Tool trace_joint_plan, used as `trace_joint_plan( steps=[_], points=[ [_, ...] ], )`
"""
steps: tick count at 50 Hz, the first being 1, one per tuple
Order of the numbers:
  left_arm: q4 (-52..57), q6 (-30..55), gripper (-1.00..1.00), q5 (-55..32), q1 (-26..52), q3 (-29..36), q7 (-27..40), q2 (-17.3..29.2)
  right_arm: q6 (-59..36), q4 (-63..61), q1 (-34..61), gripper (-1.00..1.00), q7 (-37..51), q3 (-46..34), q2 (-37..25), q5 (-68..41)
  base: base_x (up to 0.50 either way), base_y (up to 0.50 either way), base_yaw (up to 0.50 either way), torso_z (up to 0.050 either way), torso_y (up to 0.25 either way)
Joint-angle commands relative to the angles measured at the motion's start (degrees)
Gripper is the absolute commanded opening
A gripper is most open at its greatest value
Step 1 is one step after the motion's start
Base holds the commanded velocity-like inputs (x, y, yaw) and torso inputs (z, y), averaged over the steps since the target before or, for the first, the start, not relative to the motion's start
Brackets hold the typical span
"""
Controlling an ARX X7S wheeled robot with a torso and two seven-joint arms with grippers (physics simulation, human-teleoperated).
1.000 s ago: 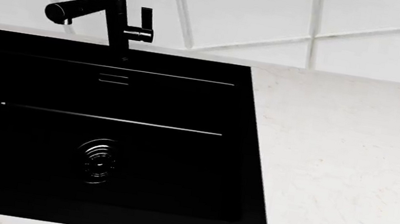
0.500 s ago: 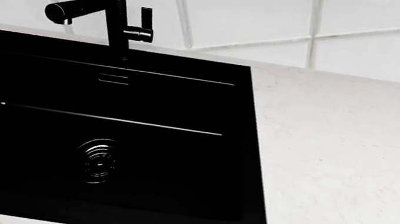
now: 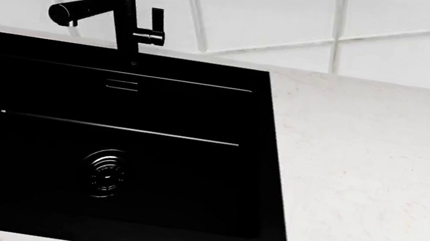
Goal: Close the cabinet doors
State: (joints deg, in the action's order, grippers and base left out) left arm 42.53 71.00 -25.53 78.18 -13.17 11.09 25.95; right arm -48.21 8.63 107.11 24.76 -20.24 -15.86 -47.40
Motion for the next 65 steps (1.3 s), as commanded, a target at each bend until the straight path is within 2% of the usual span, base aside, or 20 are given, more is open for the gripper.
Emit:
trace_joint_plan(
  steps=[1,8,14,20,27,30,34,45,52,60,65],
  points=[
    [0.52,0.21,1.0,-0.39,-0.61,0.11,0.46,-0.49,-15.81,-31.83,-9.35,1.0,17.01,10.93,-4.84,-22.2,0.0,0.0,0.0,0.0,0.0],
    [0.86,0.22,1.0,-0.52,-1.47,0.0,0.88,-0.96,-18.22,-45.31,-15.58,1.0,30.8,19.69,-9.68,-40.65,0.0,0.0,0.0,0.0,0.0],
    [1.41,0.04,1.0,-0.7,-2.28,0.25,1.14,-1.4,-16.72,-53.99,-20.35,1.0,39.49,23.37,-14.58,-50.39,0.0,0.0,0.0,0.0,0.0],
    [2.5,0.6,1.0,-1.47,-3.21,-0.92,1.14,-1.8,-16.47,-60.74,-27.41,1.0,46.6,24.55,-20.21,-56.21,0.0,0.0,0.0,0.0,0.0],
    [3.87,1.55,1.0,-2.39,-3.9,-2.22,1.07,-1.84,-16.27,-67.78,-39.91,1.0,46.71,29.66,-21.77,-55.78,0.0,0.0,0.0,0.0,0.0],
    [4.21,1.98,1.0,-2.73,-3.98,-2.8,1.12,-1.89,-16.54,-68.54,-44.21,1.0,47.05,34.06,-20.47,-58.16,0.0,0.0,0.0,0.0,0.0],
    [4.5,2.13,1.0,-2.96,-4.5,-3.39,1.12,-1.81,-23.07,-68.57,-48.83,1.0,48.76,44.37,-15.34,-65.01,0.0,0.0,0.0,0.0,0.0],
    [5.03,2.87,1.0,-3.67,-4.02,-3.71,1.57,-2.04,-37.82,-68.53,-48.84,1.0,59.87,62.77,-6.66,-84.96,0.0,0.0,0.0,0.0,0.0],
    [5.54,3.31,1.0,-4.19,-4.01,-3.9,1.69,-2.01,-41.33,-68.46,-50.51,1.0,63.95,67.41,-4.4,-91.86,0.0,0.0,0.0,0.0,0.0],
    [6.2,4.41,1.0,-4.98,-3.58,-4.45,1.99,-2.11,-41.72,-68.58,-52.87,1.0,61.97,70.56,-4.56,-91.26,0.0,0.0,0.0,0.0,0.0],
    [6.25,4.27,1.0,-5.09,-3.53,-4.34,2.14,-2.01,-41.77,-68.61,-53.55,1.0,62.2,69.41,-5.54,-90.03,0.0,0.0,0.0,0.0,0.0]
  ],
)
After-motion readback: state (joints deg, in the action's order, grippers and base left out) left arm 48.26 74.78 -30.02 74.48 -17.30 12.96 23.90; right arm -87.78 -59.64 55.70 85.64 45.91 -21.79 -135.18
